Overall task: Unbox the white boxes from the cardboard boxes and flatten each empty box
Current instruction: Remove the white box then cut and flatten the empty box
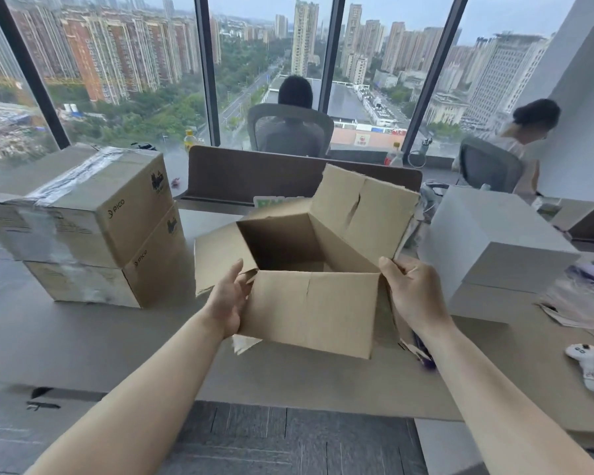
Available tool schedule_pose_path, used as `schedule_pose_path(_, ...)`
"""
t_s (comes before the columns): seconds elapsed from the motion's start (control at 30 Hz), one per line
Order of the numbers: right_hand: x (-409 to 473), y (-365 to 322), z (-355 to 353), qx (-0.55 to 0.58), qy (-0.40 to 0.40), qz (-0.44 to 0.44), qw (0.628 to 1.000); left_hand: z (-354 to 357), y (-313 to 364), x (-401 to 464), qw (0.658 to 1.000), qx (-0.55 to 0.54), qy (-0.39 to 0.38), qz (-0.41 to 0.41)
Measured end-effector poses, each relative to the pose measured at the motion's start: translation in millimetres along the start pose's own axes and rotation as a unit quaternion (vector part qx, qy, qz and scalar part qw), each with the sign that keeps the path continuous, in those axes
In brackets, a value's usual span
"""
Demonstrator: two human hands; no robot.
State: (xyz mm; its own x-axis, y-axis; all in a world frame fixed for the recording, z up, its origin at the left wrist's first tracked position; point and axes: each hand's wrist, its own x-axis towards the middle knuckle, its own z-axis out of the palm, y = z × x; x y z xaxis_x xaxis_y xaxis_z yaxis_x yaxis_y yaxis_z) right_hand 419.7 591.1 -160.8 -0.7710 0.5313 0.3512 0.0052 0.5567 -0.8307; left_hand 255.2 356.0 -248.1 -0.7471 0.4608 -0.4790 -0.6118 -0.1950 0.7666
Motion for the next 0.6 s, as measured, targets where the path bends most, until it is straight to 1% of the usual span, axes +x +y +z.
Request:
schedule_pose_path(0.13, -6.1, -5.9, 4.5, -0.054, -0.031, -0.037, 0.997, -26.3, 17.6, -14.7, 0.997, -0.050, -0.058, -0.029)
schedule_pose_path(0.23, -8.9, -9.3, 7.5, -0.055, -0.044, -0.051, 0.996, -47.6, 24.6, -22.1, 0.990, -0.095, -0.097, -0.043)
schedule_pose_path(0.3, -10.3, -12.8, 9.0, -0.034, -0.052, -0.054, 0.997, -49.7, 28.6, -26.5, 0.992, -0.056, -0.108, -0.039)
schedule_pose_path(0.33, -10.8, -12.7, 10.4, -0.027, -0.057, -0.056, 0.996, -46.2, 30.0, -29.1, 0.994, -0.017, -0.103, -0.037)
schedule_pose_path(0.43, -13.3, -12.4, 12.8, 0.013, -0.091, -0.052, 0.994, -36.8, 30.2, -31.7, 0.995, 0.080, -0.051, -0.032)
schedule_pose_path(0.53, -20.2, -14.4, 10.3, 0.113, -0.162, -0.032, 0.980, -32.6, 29.0, -32.9, 0.996, 0.078, -0.037, -0.037)
schedule_pose_path(0.6, -22.0, -13.3, 7.7, 0.124, -0.194, -0.027, 0.973, -27.8, 28.3, -33.8, 0.997, 0.049, -0.038, -0.035)
